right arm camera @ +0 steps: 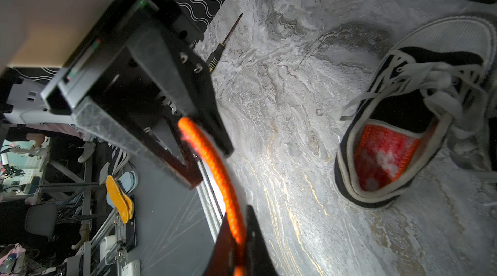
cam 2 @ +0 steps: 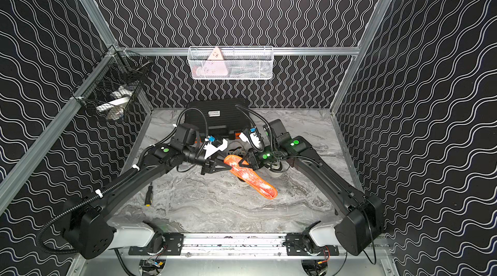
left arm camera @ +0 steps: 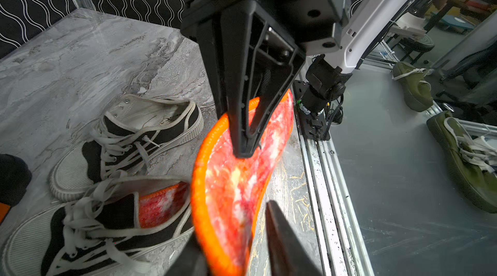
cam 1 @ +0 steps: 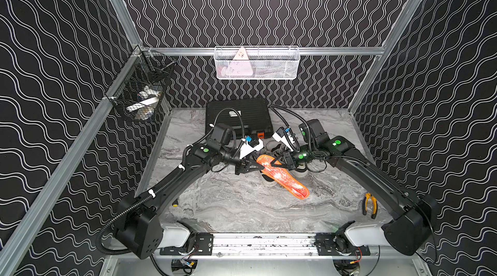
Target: Insert the insole into the shoe
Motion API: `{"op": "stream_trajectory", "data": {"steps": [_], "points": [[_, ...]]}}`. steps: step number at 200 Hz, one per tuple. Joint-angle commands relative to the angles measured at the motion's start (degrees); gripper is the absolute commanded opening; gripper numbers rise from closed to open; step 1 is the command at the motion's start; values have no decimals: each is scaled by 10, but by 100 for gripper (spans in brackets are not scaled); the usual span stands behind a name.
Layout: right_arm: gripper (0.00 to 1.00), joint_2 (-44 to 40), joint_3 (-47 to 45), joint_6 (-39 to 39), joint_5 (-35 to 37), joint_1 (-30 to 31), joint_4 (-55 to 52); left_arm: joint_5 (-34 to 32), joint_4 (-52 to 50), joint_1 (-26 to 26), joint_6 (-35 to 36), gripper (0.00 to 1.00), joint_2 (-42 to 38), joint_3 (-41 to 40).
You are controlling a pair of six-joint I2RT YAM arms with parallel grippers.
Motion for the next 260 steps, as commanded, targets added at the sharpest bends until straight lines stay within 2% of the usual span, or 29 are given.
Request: {"op": "stream_trajectory", "data": {"steps": [1, 15, 25, 48, 74, 89, 106, 131, 150, 211, 229, 240, 260], "points": [[9, 1, 0, -5, 5, 8, 29, 5, -4, 0, 9, 12, 1, 3], [16, 3, 1, -5, -8, 12, 25, -1, 7, -1, 6, 0, 1, 0], [23, 0, -4, -2, -30, 11, 28, -6, 16, 0, 6, 0, 0, -5], [52, -22, -20, 12, -80, -8, 36, -10, 8, 0, 65, 0, -16, -26], [65, -49, -43, 52, -198, -82, 81, 17, -26, 10, 133, 0, -24, -22], [66, -57, -53, 68, -247, -118, 97, 41, -76, 13, 174, 0, -8, 10], [67, -52, -59, 66, -241, -134, 91, 66, -115, 13, 205, 0, 6, 40], [65, -19, -52, 31, -270, -134, 46, 75, -78, 6, 187, 0, -1, 37], [65, -13, -56, 18, -292, -118, 42, 73, -38, 7, 164, 0, -6, 26], [64, 0, -92, 70, -298, -41, 126, 91, 4, 6, 142, 0, -3, 22], [65, -19, -103, 97, -303, -60, 164, 85, -45, 6, 177, 0, 6, 37], [66, -33, -114, 124, -311, -101, 194, 77, -74, 7, 198, 0, 9, 43], [67, -35, -120, 136, -334, -139, 206, 79, -92, 6, 210, 0, 6, 45]]}}
